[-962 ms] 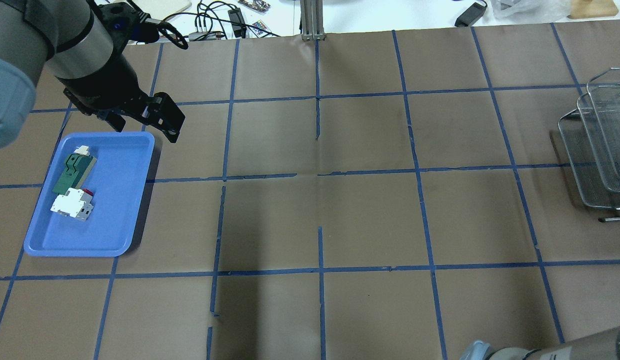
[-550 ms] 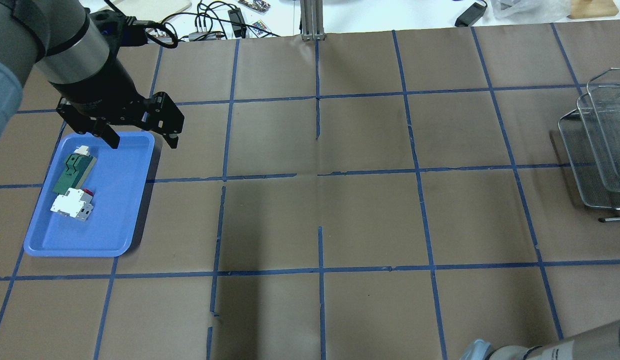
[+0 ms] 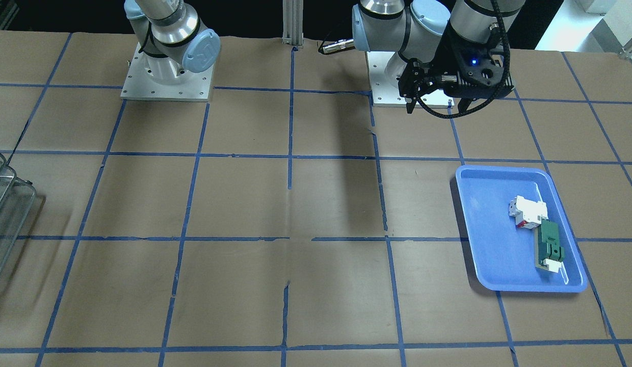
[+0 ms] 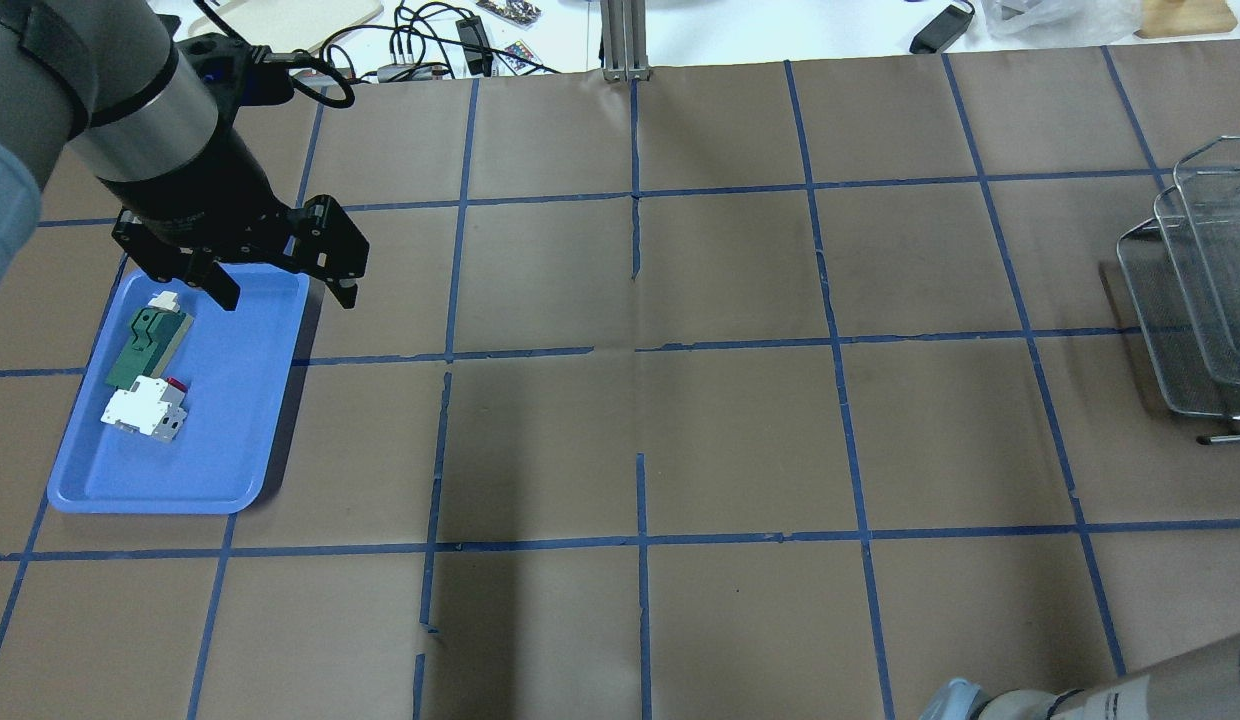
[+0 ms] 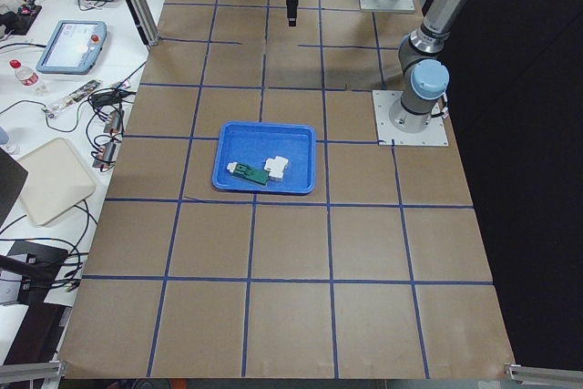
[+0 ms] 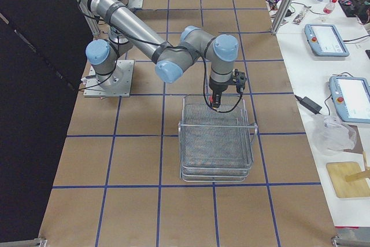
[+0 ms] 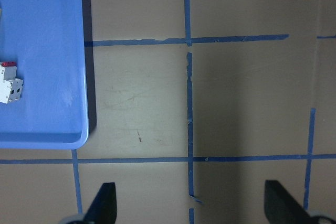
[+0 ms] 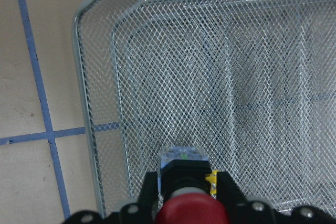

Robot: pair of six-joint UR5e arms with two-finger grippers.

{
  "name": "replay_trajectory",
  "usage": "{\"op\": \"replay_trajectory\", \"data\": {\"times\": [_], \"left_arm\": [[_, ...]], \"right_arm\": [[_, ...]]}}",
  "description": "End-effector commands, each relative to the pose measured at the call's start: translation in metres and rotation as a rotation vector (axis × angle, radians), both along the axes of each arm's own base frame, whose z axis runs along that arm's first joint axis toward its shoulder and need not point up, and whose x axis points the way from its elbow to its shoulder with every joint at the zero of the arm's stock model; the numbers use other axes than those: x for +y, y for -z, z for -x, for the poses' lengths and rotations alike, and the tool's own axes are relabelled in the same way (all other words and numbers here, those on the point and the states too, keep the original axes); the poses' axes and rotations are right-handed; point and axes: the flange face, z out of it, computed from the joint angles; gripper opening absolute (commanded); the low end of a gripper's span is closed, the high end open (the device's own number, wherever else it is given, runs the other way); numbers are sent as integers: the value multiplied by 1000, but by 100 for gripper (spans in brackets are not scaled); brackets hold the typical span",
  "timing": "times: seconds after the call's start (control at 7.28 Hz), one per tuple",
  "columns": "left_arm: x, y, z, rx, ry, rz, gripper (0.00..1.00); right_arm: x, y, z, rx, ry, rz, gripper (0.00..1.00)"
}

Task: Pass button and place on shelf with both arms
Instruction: 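Lower the button into the wire basket and open the right gripper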

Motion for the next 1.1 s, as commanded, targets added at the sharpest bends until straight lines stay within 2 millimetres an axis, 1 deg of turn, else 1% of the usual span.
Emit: {"op": "replay_trajectory", "data": {"times": [0.0,0.27,0.41,0.55,0.69,0.82,0.96], "left_arm": [[-1,1,0,2,-6,-2,100],[-1,1,0,2,-7,-2,100],[-2,2,0,3,-12,-3,100],[-3,1,0,12,-41,7,100],[-8,0,2,34,-41,37,100],[-9,1,2,37,-39,36,100],[-9,0,2,36,-38,38,100]], "right_arm": [[0,-1,1,6,1,-5,100],[3,-9,-1,9,4,2,100],[4,-25,-6,24,-1,21,100],[13,-49,-21,25,-8,27,100],[29,-77,-49,10,-24,10,100],[40,-112,-89,39,-62,46,100],[56,-124,-142,5,-57,-8,100]]}}
